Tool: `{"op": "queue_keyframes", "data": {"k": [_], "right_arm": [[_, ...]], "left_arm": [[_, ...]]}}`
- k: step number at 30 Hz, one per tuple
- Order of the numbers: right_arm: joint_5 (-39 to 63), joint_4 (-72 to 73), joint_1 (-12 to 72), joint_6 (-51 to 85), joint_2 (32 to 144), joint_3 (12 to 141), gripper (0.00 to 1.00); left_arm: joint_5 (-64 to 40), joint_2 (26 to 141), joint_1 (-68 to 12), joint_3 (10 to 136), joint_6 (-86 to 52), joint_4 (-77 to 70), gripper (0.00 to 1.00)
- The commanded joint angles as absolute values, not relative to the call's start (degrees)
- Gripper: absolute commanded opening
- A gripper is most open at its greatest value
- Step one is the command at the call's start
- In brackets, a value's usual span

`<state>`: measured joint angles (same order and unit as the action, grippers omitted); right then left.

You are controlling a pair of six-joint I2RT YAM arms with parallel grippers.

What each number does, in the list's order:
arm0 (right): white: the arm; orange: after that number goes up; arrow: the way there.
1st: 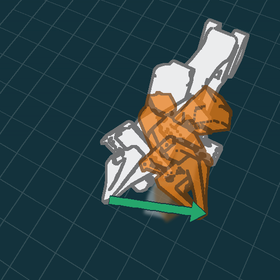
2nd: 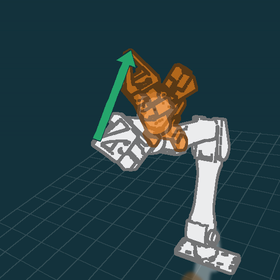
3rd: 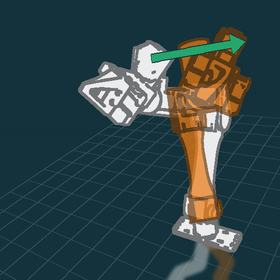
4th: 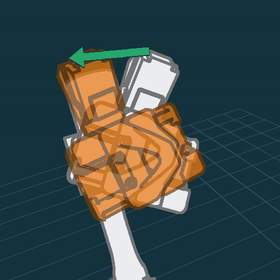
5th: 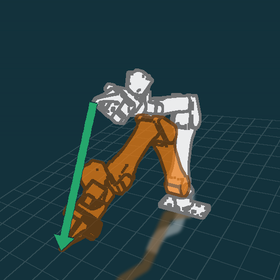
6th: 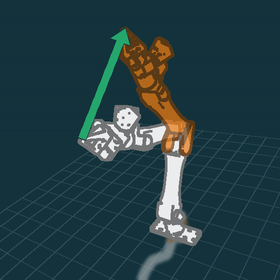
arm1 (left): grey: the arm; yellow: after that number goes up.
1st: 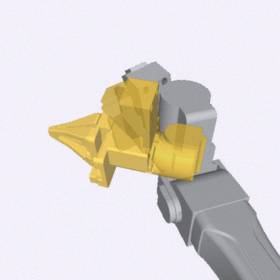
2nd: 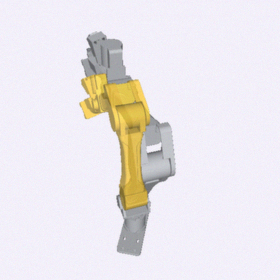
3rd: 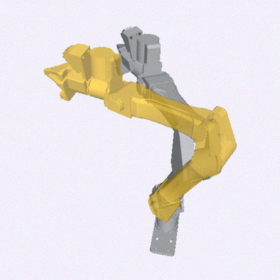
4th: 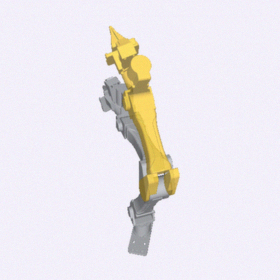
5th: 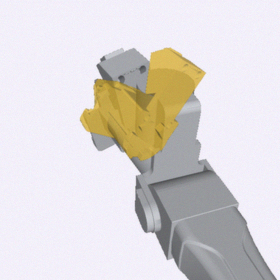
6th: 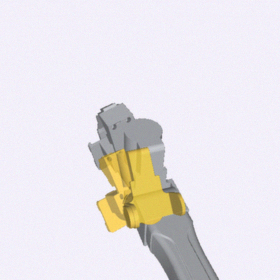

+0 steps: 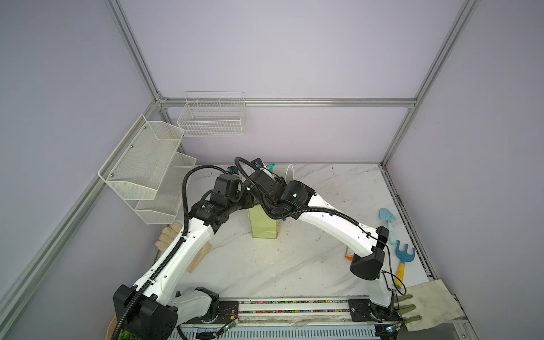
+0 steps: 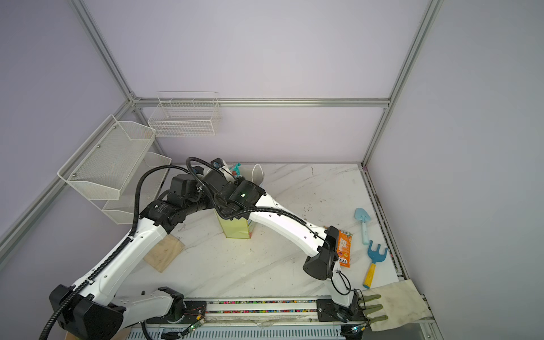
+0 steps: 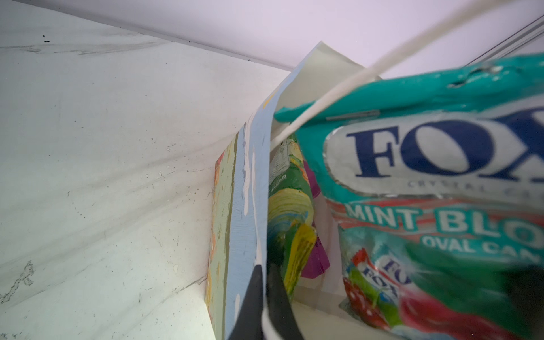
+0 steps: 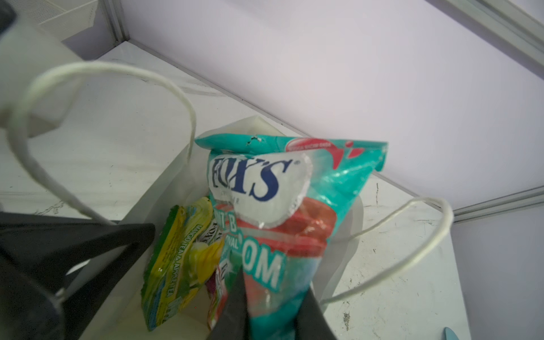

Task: Place the snacks into the paper bag
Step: Place the snack in the paper bag.

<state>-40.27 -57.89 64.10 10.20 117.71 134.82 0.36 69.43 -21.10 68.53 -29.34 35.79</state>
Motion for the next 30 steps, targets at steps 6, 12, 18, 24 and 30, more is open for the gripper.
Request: {"op": "queue_keyframes", "data": {"k": [6,12,18,24,30], "right_arm": [[-35.4,-53.4,64.3,12.5,112.7,131.3,0.31],[-33.1,-51.5,63.6,13.7,110.3,128.6,0.4],[-25.5,-46.3,62.3,13.7,106.8,123.3,0.4],[-28.4,-45.3,60.7,15.6,104.9,120.3,0.44],[-28.4,-43.5,60.0,16.4,102.2,117.1,0.47]], "left_arm": [[1.8,66.4,-20.7,67.3,-28.6,31.4,0.0],[1.9,66.2,-20.7,67.1,-28.5,31.4,0.0],[1.9,66.0,-20.6,66.6,-28.6,31.3,0.0],[2.2,65.9,-20.6,66.5,-28.3,31.2,0.0],[2.3,66.2,-20.6,66.4,-28.4,31.0,0.0]]}}
